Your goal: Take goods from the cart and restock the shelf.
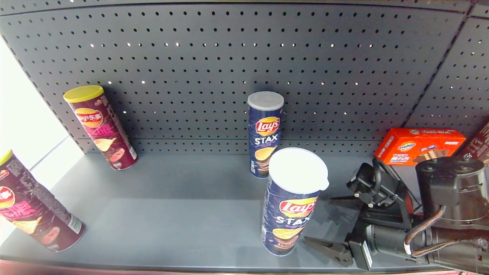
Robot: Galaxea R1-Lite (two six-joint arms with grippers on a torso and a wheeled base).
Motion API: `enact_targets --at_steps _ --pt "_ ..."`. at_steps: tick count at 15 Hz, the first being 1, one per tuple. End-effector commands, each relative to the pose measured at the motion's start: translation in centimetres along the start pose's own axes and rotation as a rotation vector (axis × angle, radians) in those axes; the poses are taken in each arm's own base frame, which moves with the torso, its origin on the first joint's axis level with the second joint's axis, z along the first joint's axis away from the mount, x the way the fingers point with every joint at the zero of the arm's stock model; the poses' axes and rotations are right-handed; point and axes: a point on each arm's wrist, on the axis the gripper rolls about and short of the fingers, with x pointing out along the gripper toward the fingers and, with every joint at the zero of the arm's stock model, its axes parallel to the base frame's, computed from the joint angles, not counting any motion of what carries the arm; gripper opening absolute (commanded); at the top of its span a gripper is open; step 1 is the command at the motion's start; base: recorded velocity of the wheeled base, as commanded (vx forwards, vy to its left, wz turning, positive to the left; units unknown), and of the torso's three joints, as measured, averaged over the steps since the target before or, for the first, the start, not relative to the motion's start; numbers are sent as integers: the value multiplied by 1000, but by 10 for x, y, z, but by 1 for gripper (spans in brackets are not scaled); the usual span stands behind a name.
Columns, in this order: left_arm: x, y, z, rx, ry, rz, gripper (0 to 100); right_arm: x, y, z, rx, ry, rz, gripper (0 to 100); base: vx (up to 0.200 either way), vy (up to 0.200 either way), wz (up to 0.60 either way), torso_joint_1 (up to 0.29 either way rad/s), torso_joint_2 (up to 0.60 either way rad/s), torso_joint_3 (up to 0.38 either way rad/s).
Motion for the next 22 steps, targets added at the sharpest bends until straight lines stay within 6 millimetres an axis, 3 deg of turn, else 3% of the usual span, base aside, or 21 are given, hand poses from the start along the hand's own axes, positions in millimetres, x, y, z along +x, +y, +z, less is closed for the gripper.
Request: enact_targets --at_steps 1,14,22 --pt "0 0 0 0 1 -1 100 -6 -6 1 10 -17 -29 100 0 0 0 0 0 0" --pt "0 0 0 0 1 -1 100 18 -2 7 -3 8 9 100 0 0 0 0 0 0" --pt "0 0 0 0 1 -1 100 17 -2 11 -6 -8 8 100 0 0 0 0 0 0"
